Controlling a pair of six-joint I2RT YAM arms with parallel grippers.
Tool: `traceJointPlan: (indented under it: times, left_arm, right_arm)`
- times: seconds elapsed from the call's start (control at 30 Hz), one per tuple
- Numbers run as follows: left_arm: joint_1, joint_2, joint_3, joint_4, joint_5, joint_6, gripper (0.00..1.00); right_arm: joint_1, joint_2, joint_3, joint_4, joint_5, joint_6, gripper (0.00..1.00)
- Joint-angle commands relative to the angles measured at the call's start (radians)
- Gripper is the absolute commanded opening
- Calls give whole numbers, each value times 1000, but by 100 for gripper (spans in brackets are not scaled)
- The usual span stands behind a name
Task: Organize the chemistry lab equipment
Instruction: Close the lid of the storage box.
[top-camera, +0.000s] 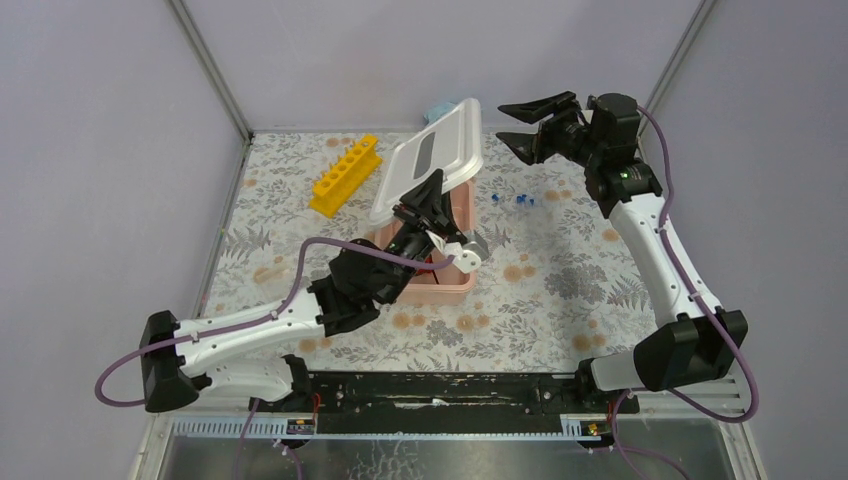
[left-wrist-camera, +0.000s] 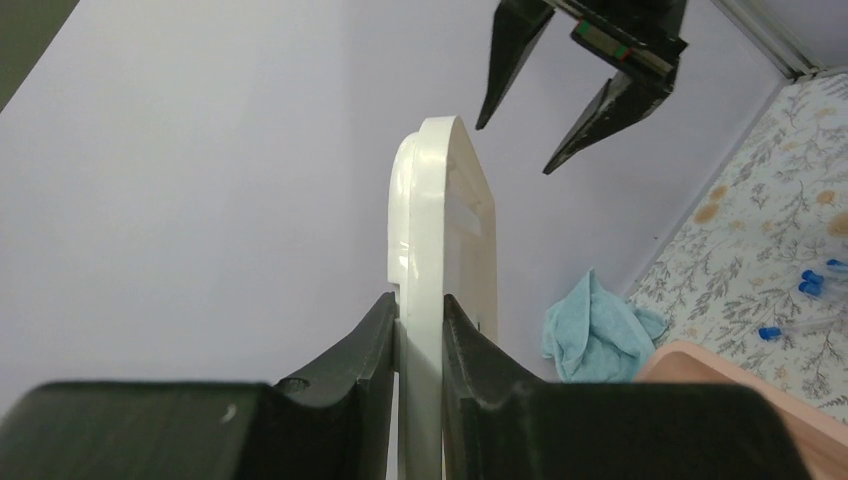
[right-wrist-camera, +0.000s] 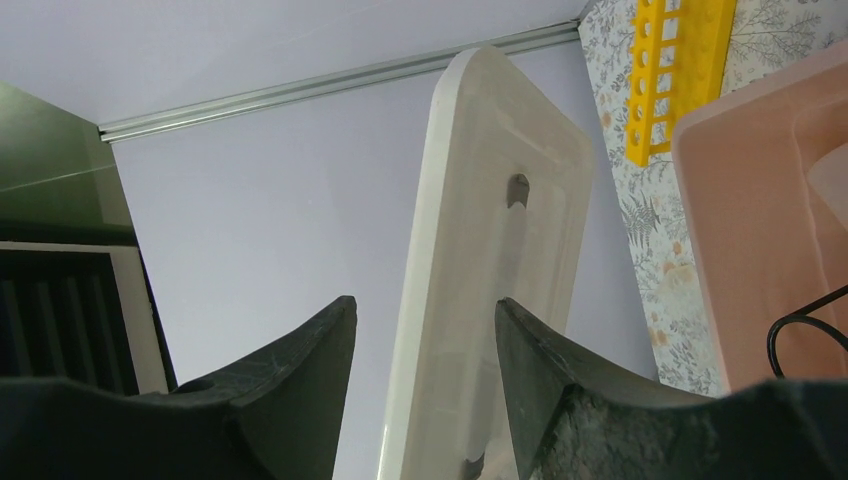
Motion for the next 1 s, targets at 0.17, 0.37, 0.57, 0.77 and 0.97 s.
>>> traceJointPlan:
  times: [0.17,0.37,0.57,0.77,0.97]
  left_arm:
    - [-35,24,-33,123,35,69,0]
    - [-46,41,-38,140,43,89,0]
    - [-54,47,-41,123,55,101,0]
    - [-58,36,-67,132,51,111,0]
    - [-60,16,-118,164,33,109,0]
  right_arm:
    - [24,29,82,-28,-61,-50,61]
    - [78,40,80,-66,-55,-75,61]
    - [104,37,80,-82,-48,-94,61]
    - [105,27,60,-72,-70,-111,52]
    - [105,5,-17,-26,-103,-103,33]
